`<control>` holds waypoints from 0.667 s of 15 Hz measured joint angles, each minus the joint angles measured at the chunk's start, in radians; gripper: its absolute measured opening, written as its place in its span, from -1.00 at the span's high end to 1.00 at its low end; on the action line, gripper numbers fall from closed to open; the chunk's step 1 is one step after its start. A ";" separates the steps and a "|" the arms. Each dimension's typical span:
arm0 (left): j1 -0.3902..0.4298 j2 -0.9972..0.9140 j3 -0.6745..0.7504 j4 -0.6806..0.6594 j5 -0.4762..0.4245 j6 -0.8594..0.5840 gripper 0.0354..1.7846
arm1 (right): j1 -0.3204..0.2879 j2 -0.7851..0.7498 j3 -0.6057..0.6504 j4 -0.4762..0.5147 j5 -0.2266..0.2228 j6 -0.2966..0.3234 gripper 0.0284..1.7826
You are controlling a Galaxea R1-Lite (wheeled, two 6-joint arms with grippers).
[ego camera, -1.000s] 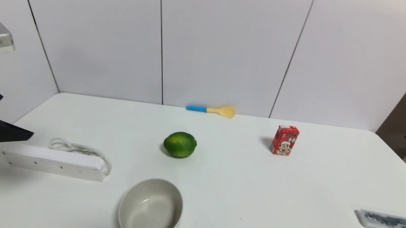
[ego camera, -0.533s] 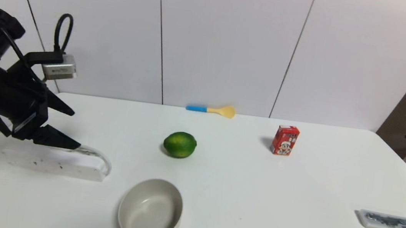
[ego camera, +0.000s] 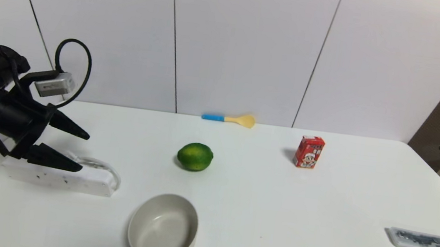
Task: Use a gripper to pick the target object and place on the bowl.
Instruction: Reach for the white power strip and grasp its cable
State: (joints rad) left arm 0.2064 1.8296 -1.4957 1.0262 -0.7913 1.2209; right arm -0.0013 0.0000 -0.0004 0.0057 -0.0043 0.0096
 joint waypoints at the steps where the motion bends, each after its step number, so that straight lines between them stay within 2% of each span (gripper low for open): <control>1: 0.010 0.016 -0.008 0.029 0.004 0.043 -0.89 | 0.000 0.000 0.000 0.000 0.000 0.000 -0.99; 5: 0.030 0.081 -0.048 0.077 0.053 0.207 -0.89 | 0.000 0.000 0.000 0.000 0.000 0.000 -0.99; 7: 0.031 0.110 -0.092 0.079 0.115 0.263 -0.89 | 0.000 0.000 0.000 0.000 0.000 0.000 -0.99; 10: 0.031 0.134 -0.112 0.080 0.152 0.324 -0.89 | 0.000 0.000 0.000 0.000 0.000 0.000 -0.99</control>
State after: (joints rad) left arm 0.2374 1.9632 -1.6081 1.1060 -0.6391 1.5451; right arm -0.0009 0.0000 -0.0004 0.0062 -0.0047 0.0091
